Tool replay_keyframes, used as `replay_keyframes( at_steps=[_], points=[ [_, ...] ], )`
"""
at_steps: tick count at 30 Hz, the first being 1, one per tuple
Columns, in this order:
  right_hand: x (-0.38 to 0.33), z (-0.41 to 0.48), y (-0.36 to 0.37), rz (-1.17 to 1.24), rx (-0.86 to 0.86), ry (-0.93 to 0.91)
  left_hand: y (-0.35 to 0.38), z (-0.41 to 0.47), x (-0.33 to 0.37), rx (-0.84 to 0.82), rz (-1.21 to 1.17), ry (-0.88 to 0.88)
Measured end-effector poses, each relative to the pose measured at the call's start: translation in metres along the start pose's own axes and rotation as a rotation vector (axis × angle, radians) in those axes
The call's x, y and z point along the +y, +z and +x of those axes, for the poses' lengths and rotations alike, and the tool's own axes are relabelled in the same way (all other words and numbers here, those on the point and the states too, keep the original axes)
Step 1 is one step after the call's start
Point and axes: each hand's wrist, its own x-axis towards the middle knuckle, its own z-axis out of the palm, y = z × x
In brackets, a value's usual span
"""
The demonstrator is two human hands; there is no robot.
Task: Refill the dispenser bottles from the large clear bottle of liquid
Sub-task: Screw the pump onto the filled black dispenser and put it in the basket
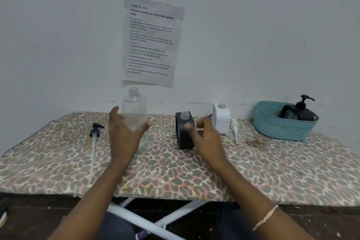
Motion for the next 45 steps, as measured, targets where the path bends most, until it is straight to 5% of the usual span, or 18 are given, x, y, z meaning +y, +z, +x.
replay_keyframes(
  at_steps=[5,11,18,22,32,37,41,45],
  points=[
    [-0.030,0.045,-0.029,-0.078,0.196,-0.090,-0.009,-0.016,0.035,0.149,0.057,0.221],
    [-0.051,0.133,-0.035,-0.614,-0.026,0.012,0.011,-0.040,0.071,0.080,0.048,0.521],
    [-0.038,0.169,-0.006,-0.923,-0.402,0.136,0.063,-0.064,0.059,-0.265,0.087,0.252],
    [-0.010,0.175,0.010,-1.045,-0.398,0.090,0.086,-0.071,0.049,-0.366,0.148,0.122],
    [0.015,0.166,0.013,-0.970,-0.307,0.075,0.109,-0.070,0.049,-0.320,0.214,0.032],
    [-0.021,0.183,-0.002,-0.735,-0.218,0.045,0.103,-0.066,0.049,-0.345,0.143,0.028],
    [-0.056,0.182,-0.031,-0.136,-0.048,-0.080,0.091,-0.060,0.044,-0.435,0.030,0.069],
    [-0.077,0.149,-0.056,0.439,-0.098,-0.155,0.082,-0.056,0.041,-0.508,-0.049,0.082]
  ],
)
